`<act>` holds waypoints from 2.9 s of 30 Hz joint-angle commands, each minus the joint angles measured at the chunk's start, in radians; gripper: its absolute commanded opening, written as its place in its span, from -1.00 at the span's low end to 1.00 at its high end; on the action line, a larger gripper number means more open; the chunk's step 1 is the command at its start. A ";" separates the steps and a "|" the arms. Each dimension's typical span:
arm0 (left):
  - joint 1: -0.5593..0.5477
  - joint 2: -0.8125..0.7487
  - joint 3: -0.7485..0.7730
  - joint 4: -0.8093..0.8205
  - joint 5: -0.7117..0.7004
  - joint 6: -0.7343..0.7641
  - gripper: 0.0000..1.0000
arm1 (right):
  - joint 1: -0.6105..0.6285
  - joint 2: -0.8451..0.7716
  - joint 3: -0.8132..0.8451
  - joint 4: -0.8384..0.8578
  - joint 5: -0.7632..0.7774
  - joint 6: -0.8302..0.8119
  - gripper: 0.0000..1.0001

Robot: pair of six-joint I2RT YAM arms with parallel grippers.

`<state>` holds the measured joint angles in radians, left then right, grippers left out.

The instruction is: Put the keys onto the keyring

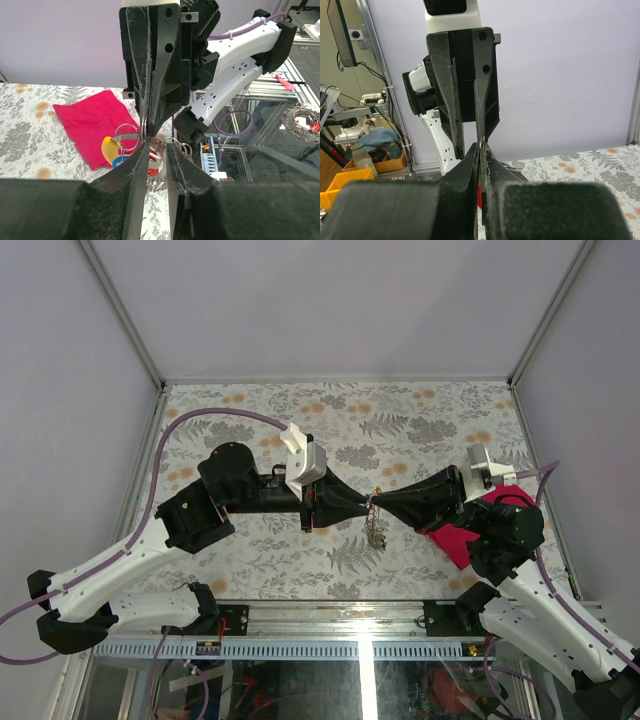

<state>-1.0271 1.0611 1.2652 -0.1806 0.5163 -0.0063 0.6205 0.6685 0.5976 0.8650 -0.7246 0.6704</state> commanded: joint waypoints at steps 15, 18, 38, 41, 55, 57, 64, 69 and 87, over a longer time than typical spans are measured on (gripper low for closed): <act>-0.005 -0.050 -0.047 0.104 -0.052 -0.007 -0.56 | 0.003 -0.031 0.055 0.046 0.014 -0.032 -1.00; -0.006 -0.044 -0.044 0.110 -0.045 -0.011 -0.56 | 0.002 -0.025 0.056 0.055 0.007 -0.028 -1.00; -0.007 0.021 -0.020 0.142 0.007 -0.024 -0.67 | 0.002 -0.011 0.047 0.077 -0.007 -0.013 -1.00; -0.006 0.023 -0.017 0.141 0.008 -0.024 -0.70 | 0.002 -0.010 0.048 0.076 -0.011 -0.012 -1.00; -0.006 0.032 0.005 0.115 0.002 -0.018 -1.00 | 0.002 -0.012 0.041 0.066 -0.019 -0.018 -1.00; -0.006 0.036 0.022 0.080 0.002 -0.011 -1.00 | 0.002 -0.019 0.048 0.040 -0.026 -0.038 -1.00; -0.006 0.067 0.105 -0.154 -0.048 0.037 -1.00 | 0.002 -0.091 0.120 -0.290 -0.028 -0.246 -0.53; -0.006 0.132 0.228 -0.416 -0.093 0.118 -1.00 | 0.003 -0.127 0.188 -0.612 -0.003 -0.433 -0.35; -0.019 0.428 0.690 -1.047 -0.251 0.295 -1.00 | 0.002 -0.127 0.118 -0.715 0.035 -0.515 -0.27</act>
<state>-1.0317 1.4586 1.8725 -1.0973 0.3054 0.2405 0.6209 0.5213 0.7250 0.0654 -0.7143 0.1455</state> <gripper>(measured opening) 0.022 0.367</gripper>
